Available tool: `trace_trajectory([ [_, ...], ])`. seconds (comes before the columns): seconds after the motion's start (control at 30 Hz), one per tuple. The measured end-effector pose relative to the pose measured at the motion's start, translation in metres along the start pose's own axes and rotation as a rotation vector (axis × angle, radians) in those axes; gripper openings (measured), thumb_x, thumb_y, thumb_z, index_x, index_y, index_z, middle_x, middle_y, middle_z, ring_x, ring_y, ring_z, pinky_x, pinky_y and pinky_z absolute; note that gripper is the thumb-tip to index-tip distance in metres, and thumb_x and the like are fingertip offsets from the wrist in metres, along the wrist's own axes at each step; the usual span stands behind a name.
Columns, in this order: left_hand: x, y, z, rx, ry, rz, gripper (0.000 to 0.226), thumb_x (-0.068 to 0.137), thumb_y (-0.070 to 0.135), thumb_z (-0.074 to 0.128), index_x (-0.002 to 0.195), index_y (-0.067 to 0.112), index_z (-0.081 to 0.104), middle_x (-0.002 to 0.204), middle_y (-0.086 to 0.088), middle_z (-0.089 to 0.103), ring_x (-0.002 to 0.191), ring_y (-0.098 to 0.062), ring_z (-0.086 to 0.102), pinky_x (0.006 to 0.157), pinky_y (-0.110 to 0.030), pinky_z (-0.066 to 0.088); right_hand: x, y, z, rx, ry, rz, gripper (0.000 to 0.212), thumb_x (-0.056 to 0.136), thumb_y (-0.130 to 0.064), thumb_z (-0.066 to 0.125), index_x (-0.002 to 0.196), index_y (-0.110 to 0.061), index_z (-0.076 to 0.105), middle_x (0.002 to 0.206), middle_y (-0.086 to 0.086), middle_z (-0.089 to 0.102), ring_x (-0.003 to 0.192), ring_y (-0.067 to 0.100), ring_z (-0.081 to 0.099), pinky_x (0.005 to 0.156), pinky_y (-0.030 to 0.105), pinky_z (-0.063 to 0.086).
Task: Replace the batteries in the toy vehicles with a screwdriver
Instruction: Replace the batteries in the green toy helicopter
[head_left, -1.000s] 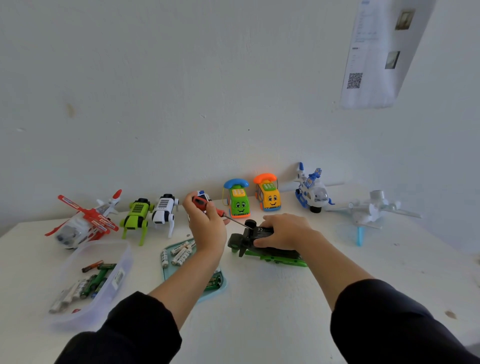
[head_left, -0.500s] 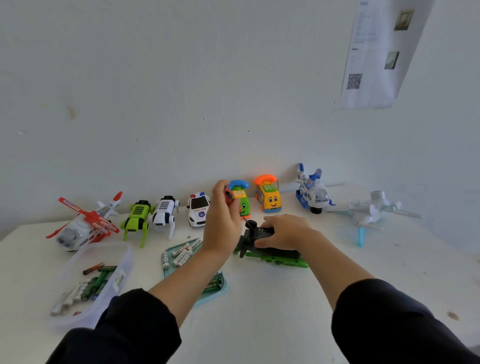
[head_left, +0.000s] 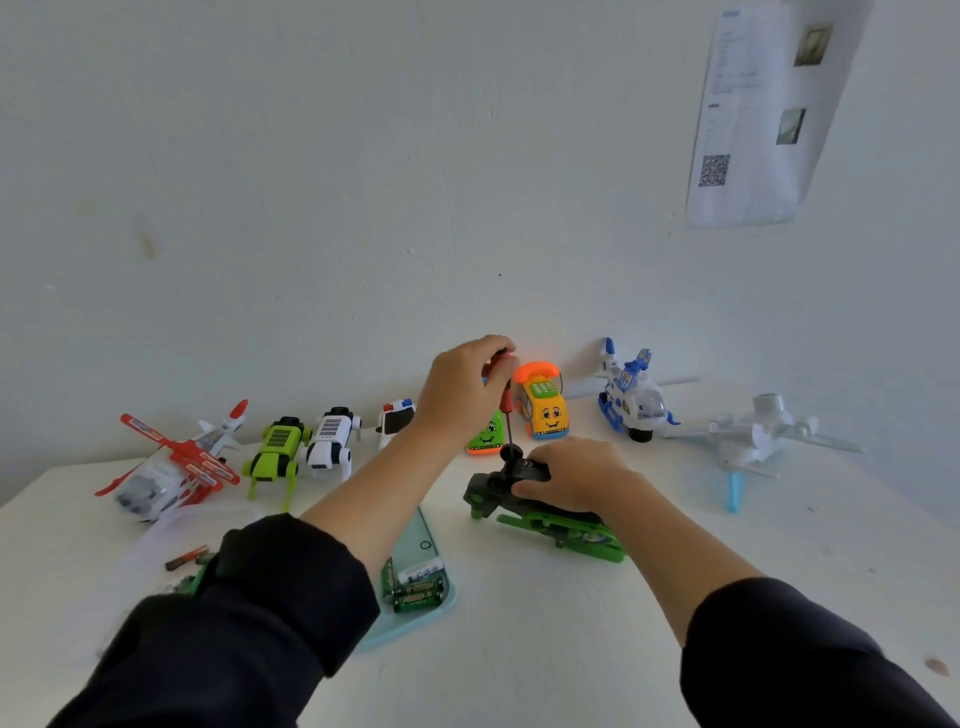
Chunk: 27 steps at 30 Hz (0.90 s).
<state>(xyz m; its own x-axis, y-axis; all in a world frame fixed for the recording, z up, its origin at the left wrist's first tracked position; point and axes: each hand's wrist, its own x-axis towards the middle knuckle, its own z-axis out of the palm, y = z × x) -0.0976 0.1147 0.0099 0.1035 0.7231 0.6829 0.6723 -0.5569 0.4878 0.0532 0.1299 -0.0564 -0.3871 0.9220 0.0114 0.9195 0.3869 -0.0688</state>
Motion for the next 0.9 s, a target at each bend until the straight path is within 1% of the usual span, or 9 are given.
trace_trajectory([
  [0.1,0.003,0.002,0.005,-0.03,-0.021,0.035,0.017,0.091,0.015,0.06,0.105,0.008,0.067,0.084,0.004,0.061,0.081,-0.018,0.063,0.076,-0.024,0.049,0.002,0.004,-0.001,-0.001,-0.007,-0.029,0.044,0.087,-0.062,0.046,0.102,-0.023,0.061,0.081,-0.004,0.056,0.079,0.016,0.055,0.062,0.026,0.038],
  [0.17,0.003,0.0,0.011,0.083,0.007,0.098,0.017,0.088,0.026,0.063,0.097,0.013,0.069,0.077,0.007,0.056,0.07,-0.013,0.054,0.065,-0.02,0.043,0.004,0.007,-0.001,-0.003,0.004,-0.047,0.044,0.086,-0.062,0.046,0.1,-0.022,0.061,0.079,-0.004,0.054,0.077,0.016,0.054,0.059,0.026,0.037],
  [0.27,0.002,0.002,0.019,0.223,0.047,0.07,0.031,0.087,0.042,0.049,0.071,0.016,0.053,0.062,0.01,0.041,0.057,-0.012,0.042,0.051,-0.021,0.031,0.005,0.009,-0.001,0.002,0.015,-0.066,0.044,0.086,-0.061,0.048,0.098,-0.02,0.061,0.077,-0.003,0.053,0.075,0.017,0.053,0.057,0.026,0.034],
  [0.33,0.002,0.007,0.022,0.163,0.012,-0.007,0.032,0.089,0.04,0.036,0.069,0.017,0.045,0.068,0.008,0.041,0.062,-0.015,0.044,0.054,-0.026,0.034,0.007,0.011,-0.001,0.015,0.013,-0.078,0.044,0.086,-0.061,0.048,0.095,-0.02,0.061,0.075,-0.003,0.053,0.074,0.017,0.053,0.056,0.025,0.034],
  [0.43,0.005,0.016,0.02,-0.025,-0.09,-0.022,0.034,0.089,0.029,0.032,0.08,0.008,0.056,0.086,-0.001,0.053,0.075,-0.015,0.052,0.07,-0.034,0.044,0.009,0.012,0.0,0.027,0.006,-0.097,0.042,0.086,-0.061,0.048,0.091,-0.02,0.059,0.071,-0.005,0.051,0.071,0.016,0.052,0.055,0.025,0.033],
  [0.53,0.004,0.017,0.022,-0.109,-0.119,-0.085,0.021,0.097,0.015,0.044,0.104,0.009,0.063,0.078,0.001,0.061,0.066,-0.01,0.063,0.068,-0.038,0.055,0.009,0.014,-0.001,0.023,0.003,-0.126,0.045,0.085,-0.062,0.049,0.096,-0.021,0.061,0.078,-0.003,0.056,0.073,0.016,0.053,0.06,0.026,0.037],
  [0.6,0.003,0.016,0.025,-0.072,-0.068,-0.078,0.017,0.094,0.017,0.055,0.108,0.012,0.064,0.074,0.009,0.057,0.068,-0.018,0.067,0.068,-0.041,0.057,0.009,0.015,-0.001,0.023,0.002,-0.145,0.045,0.084,-0.062,0.049,0.098,-0.021,0.062,0.08,-0.002,0.057,0.072,0.016,0.052,0.061,0.026,0.039],
  [0.77,0.002,0.024,0.038,0.155,0.035,-0.042,0.023,0.093,0.035,0.056,0.097,0.013,0.061,0.071,0.001,0.062,0.065,-0.022,0.061,0.064,-0.036,0.051,0.008,0.017,-0.001,0.033,0.008,-0.193,0.044,0.084,-0.061,0.051,0.094,-0.019,0.061,0.077,-0.003,0.054,0.072,0.016,0.051,0.062,0.027,0.04],
  [0.9,-0.006,0.021,0.038,0.255,0.196,-0.072,0.034,0.096,0.028,0.051,0.128,0.019,0.057,0.068,-0.003,0.057,0.064,-0.019,0.052,0.064,-0.027,0.038,0.01,0.019,-0.001,0.011,-0.006,-0.207,0.042,0.084,-0.062,0.05,0.089,-0.022,0.057,0.077,-0.003,0.054,0.071,0.016,0.052,0.059,0.026,0.038],
])
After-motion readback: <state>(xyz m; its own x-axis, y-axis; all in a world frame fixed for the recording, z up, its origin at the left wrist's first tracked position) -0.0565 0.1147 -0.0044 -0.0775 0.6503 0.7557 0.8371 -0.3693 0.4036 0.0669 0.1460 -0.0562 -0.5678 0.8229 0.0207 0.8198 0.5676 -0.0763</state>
